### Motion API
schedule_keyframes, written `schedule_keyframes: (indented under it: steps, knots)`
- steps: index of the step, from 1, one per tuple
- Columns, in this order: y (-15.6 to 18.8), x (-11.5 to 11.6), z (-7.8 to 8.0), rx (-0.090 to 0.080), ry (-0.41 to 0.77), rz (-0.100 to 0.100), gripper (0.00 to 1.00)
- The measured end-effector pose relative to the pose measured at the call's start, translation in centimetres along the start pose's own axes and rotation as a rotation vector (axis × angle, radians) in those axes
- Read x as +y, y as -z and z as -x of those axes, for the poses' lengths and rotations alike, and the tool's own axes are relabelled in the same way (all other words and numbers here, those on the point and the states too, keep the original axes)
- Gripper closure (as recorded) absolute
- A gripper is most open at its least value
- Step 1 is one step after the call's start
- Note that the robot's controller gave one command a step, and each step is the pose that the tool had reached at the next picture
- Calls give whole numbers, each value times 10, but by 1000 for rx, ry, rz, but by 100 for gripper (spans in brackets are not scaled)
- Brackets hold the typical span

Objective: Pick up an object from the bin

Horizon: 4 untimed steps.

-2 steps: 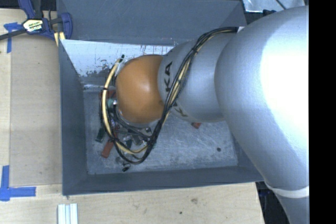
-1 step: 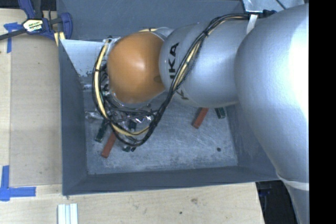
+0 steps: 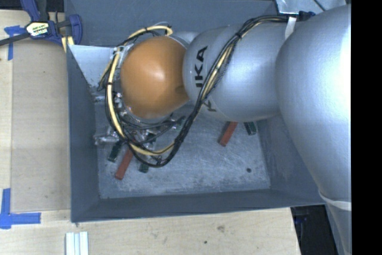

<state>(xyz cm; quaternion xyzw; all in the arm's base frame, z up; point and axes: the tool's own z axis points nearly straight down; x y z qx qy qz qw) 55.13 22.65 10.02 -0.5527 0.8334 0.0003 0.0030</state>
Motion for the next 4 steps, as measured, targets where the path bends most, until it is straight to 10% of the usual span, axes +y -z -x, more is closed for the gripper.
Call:
schedule_keyframes:
  steps: [1, 2, 3, 4]
  knots:
    - [-29, 9, 9, 8, 384, 4, 0]
    - [-28, 8, 9, 6, 379, 6, 0]
    - [-27, 8, 10, 2, 379, 4, 100]
    - [61, 6, 12, -2, 375, -4, 100]
